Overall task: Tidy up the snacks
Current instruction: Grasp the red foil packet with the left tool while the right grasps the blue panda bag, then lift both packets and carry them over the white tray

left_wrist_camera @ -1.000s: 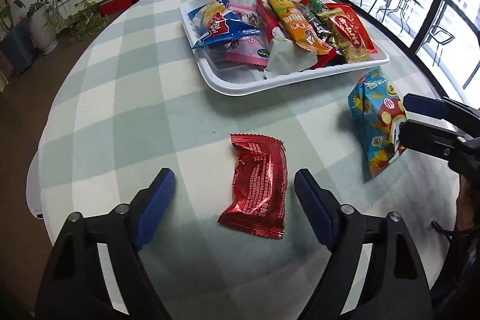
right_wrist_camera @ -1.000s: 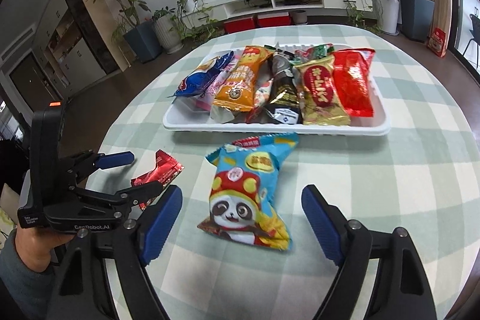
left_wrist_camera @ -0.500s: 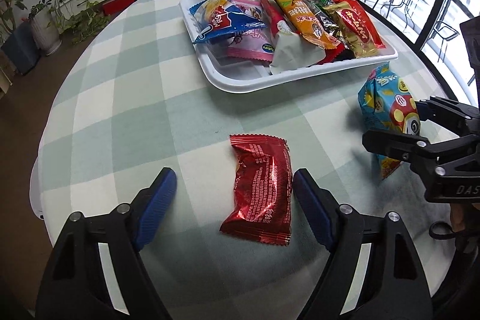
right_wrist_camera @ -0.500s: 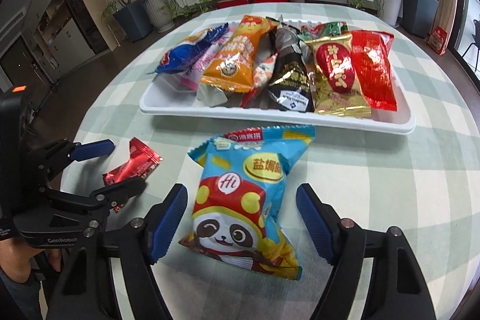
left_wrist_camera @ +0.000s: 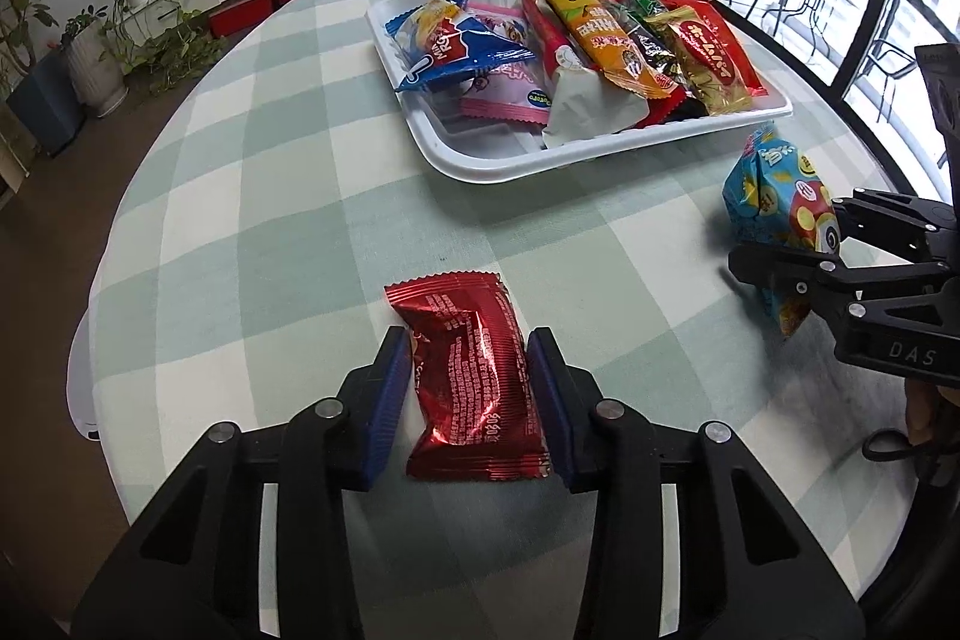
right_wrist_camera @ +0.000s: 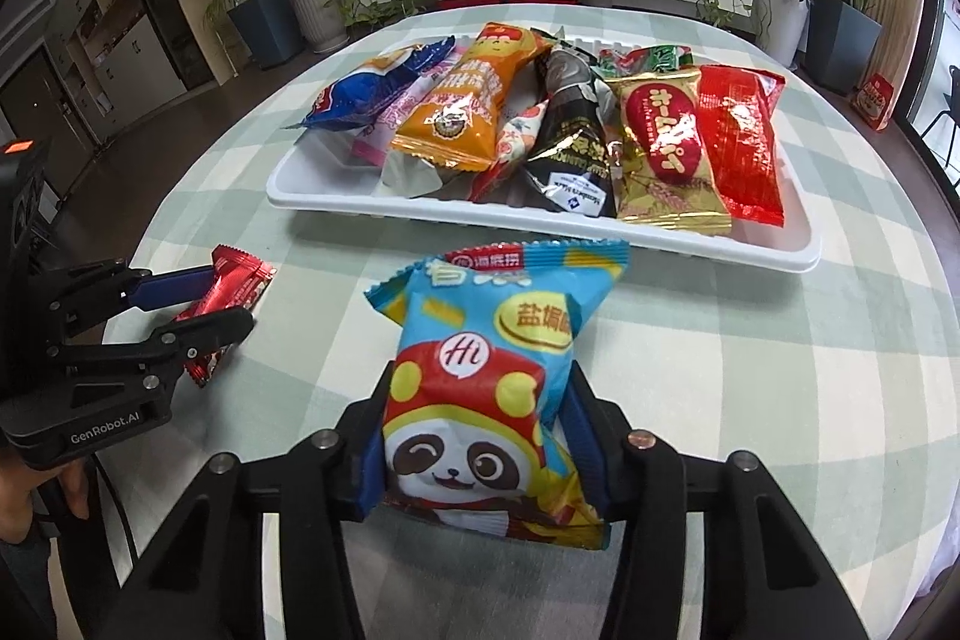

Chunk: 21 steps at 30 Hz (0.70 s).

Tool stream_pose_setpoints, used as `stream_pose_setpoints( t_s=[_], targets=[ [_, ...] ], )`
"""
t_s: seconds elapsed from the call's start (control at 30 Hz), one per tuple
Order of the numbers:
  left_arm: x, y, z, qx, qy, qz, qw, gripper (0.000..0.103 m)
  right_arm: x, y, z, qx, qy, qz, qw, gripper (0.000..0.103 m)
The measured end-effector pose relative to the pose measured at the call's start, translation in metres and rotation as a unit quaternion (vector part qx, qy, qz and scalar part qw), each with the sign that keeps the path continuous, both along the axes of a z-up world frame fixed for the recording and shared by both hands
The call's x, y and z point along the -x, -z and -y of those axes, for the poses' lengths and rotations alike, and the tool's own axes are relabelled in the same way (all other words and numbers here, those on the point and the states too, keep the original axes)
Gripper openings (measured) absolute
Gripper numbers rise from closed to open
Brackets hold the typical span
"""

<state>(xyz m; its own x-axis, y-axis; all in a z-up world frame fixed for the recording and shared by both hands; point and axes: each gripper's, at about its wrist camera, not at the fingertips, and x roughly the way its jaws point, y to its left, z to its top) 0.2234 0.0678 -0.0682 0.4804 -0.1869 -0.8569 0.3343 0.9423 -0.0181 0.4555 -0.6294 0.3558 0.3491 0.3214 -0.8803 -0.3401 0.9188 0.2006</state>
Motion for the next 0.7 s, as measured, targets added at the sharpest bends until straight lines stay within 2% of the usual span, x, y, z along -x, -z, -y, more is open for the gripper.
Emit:
stream_pose_setpoints(
  t_s=[0.07, 0.43, 0.53, 0.7],
  targets=[
    [0.003, 0.000, -0.001, 0.004, -0.002, 0.003, 1.0000, 0.033, 0.004, 0.000, 0.003, -0.002, 0.001, 0.001, 1.000, 0.051],
    [0.023, -0.006, -0.009, 0.042, -0.012, 0.007, 0.9990, 0.032, 0.022, -0.015, 0.032, -0.034, 0.033, 0.005, 0.999, 0.050],
    [0.030, -0.015, -0.006, 0.063, -0.010, 0.014, 0.9979, 0.032, 0.026, -0.017, 0.045, -0.047, 0.047, 0.003, 0.998, 0.050],
    [0.036, -0.036, 0.001, 0.123, -0.001, 0.024, 0.9921, 0.032, 0.027, -0.019, 0.065, -0.059, 0.075, -0.002, 0.995, 0.050]
  ],
)
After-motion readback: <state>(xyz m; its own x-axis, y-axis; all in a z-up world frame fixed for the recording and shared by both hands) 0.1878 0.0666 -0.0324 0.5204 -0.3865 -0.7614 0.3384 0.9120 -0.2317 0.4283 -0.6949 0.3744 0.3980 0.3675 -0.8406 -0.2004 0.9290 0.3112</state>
